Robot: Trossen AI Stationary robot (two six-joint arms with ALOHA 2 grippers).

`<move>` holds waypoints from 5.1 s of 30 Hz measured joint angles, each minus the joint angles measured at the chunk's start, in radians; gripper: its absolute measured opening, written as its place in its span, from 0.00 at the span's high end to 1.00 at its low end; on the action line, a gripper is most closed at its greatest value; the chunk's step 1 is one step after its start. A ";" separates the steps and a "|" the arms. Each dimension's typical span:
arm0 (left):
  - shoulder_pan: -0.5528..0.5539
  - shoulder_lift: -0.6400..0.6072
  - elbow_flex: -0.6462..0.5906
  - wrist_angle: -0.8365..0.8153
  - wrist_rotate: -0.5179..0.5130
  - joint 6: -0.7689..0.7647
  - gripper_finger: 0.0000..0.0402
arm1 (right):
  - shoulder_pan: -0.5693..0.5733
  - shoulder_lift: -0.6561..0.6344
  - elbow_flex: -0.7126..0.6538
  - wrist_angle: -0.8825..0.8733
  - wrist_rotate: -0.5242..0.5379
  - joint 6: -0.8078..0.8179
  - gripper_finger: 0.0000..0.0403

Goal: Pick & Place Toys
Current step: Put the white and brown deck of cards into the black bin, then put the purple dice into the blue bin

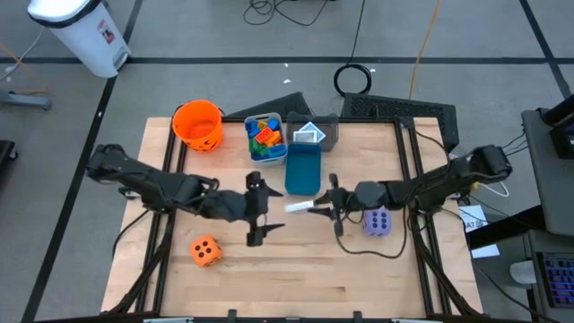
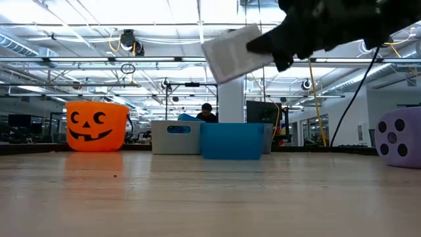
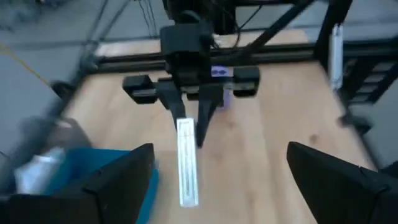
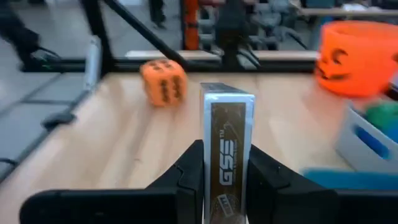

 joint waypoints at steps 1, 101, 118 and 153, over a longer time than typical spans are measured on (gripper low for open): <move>-0.012 -0.009 -0.015 0.003 -0.016 0.039 0.07 | -0.017 -0.013 -0.007 -0.008 0.000 -0.001 0.85; 0.291 -0.226 -0.620 0.597 0.042 -0.185 0.09 | 0.518 0.099 0.171 -1.704 0.263 0.763 0.76; 0.291 -0.226 -0.620 0.598 0.042 -0.185 0.11 | 0.515 -0.014 0.250 -1.715 0.414 0.696 0.84; 0.291 -0.226 -0.620 0.597 0.042 -0.204 0.09 | 0.075 -0.155 0.177 -0.553 0.514 -0.259 0.97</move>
